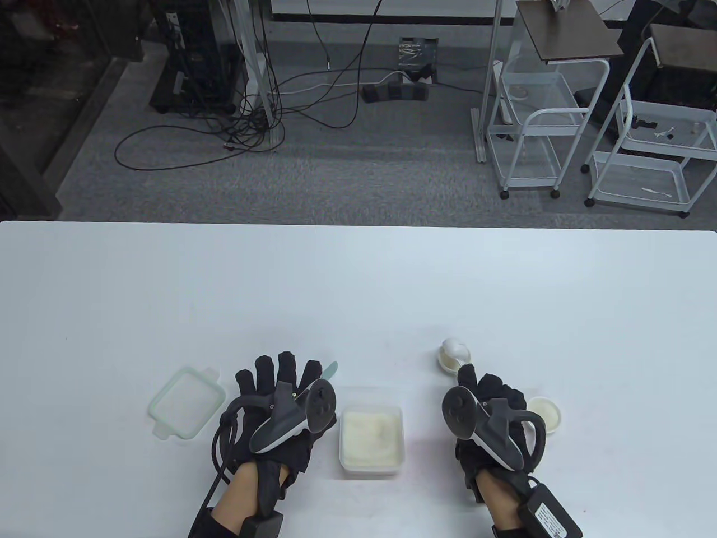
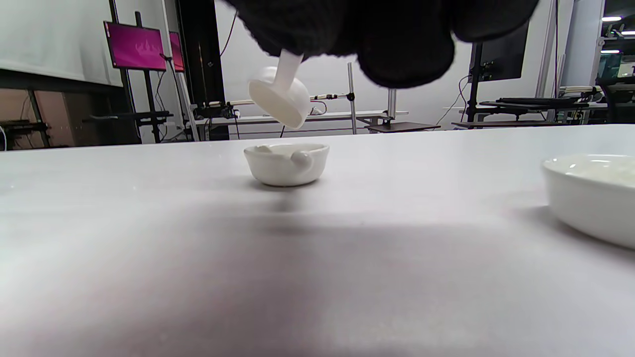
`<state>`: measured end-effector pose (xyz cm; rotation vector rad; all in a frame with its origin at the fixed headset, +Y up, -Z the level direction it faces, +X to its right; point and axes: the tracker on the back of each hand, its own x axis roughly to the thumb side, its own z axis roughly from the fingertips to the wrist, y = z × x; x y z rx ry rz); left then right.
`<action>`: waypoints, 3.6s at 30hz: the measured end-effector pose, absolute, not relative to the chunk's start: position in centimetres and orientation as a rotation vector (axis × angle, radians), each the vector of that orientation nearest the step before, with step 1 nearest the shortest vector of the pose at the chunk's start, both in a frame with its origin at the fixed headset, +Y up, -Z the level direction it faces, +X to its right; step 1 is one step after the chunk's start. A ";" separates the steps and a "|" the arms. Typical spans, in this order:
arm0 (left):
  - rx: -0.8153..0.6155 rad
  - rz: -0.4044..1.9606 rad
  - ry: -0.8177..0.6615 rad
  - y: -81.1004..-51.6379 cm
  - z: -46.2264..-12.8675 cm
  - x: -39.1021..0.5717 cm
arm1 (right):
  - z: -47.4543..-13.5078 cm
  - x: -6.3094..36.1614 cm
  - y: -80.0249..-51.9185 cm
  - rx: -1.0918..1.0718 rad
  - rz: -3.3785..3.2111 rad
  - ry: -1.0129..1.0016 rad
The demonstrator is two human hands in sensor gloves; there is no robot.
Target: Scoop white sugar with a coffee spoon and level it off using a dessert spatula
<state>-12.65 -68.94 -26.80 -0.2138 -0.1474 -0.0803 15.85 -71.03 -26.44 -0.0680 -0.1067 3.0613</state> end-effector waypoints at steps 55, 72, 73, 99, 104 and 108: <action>-0.358 0.086 -0.568 -71.5 -26.1 -9.7 | -22.4 11.3 -69.1 0.629 2.579 0.340; -0.371 0.066 -0.563 -71.4 -26.0 -9.5 | -24.1 14.8 -71.4 0.321 2.120 0.537; -0.369 0.065 -0.563 -71.5 -26.0 -9.5 | -24.1 15.0 -71.2 0.315 2.114 0.525; -0.442 -0.201 0.075 -71.7 -28.3 -15.1 | -24.0 16.4 -69.6 0.314 2.002 0.453; -0.444 -0.246 0.064 -72.2 -28.2 -14.4 | -24.0 16.4 -69.6 0.313 2.002 0.459; -0.463 -0.271 0.055 -72.7 -28.1 -14.2 | -23.9 16.4 -69.6 0.312 2.001 0.467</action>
